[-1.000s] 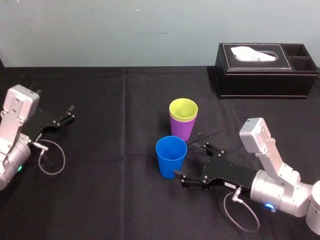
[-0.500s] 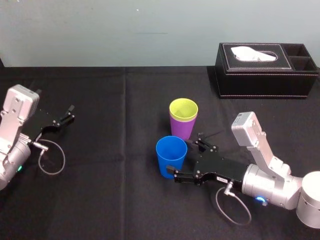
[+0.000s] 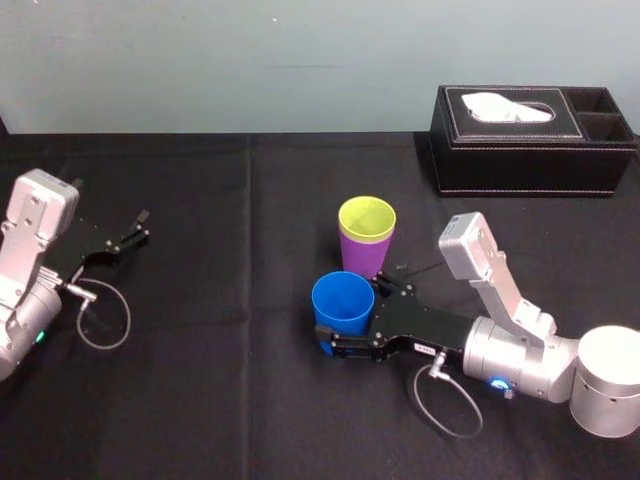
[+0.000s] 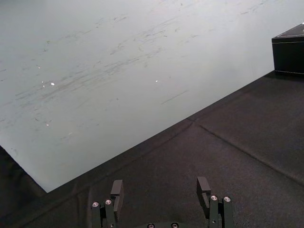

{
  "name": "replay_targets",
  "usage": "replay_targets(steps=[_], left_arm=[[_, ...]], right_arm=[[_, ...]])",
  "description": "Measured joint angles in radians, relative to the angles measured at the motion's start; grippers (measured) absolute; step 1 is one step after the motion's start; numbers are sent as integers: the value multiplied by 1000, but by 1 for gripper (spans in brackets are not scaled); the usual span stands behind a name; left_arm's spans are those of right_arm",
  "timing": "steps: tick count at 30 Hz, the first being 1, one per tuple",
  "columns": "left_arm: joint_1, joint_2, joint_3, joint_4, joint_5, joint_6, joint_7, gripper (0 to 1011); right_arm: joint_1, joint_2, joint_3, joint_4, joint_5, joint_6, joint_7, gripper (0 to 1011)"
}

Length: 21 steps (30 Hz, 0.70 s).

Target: Stack the three plastic cups sequentially using one hand.

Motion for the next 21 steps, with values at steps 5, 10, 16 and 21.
replay_targets(steps=[5,10,16,21], left_arm=[[0,0,0,0,0,0,0,1011],[0,0,0,0,0,0,0,1011],[0,0,0,0,0,0,0,1011],[0,0,0,0,0,0,0,1011]], right_arm=[[5,-3,-2,5,0,1,1,1002],[3,-2,-1,3,0,1,1,1002],[2,-1,-1,1,-1,1,1,908],[1,-1,0,0,-1,1,0,773]])
